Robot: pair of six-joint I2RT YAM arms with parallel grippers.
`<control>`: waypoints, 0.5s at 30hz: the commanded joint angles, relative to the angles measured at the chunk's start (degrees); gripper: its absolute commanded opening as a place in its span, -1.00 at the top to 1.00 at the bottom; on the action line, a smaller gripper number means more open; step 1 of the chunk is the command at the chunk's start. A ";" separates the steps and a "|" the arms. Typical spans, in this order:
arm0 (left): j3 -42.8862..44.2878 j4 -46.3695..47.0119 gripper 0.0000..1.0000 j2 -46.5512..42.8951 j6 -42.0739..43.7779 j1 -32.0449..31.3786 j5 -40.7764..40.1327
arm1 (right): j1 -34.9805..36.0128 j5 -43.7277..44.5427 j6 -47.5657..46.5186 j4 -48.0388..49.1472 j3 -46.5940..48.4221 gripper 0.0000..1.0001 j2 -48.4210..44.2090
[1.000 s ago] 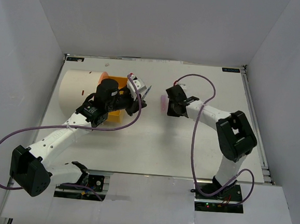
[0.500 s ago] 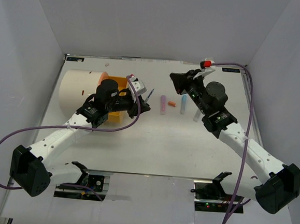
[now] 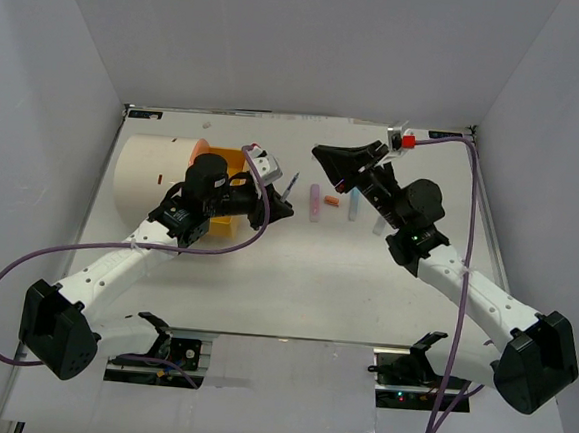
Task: Sort the stationery into containers
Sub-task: Close the pen cap on the pen.
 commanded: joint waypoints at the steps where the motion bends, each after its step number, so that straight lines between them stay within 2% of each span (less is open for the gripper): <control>1: -0.20 1.65 1.00 -0.51 -0.78 -0.29 1.55 | 0.22 -3.90 2.95 9.86 -0.75 0.85 0.69; 15: -0.64 2.71 1.00 -1.04 -1.57 -0.29 2.34 | 2.07 -9.88 4.19 14.78 -0.93 0.85 3.51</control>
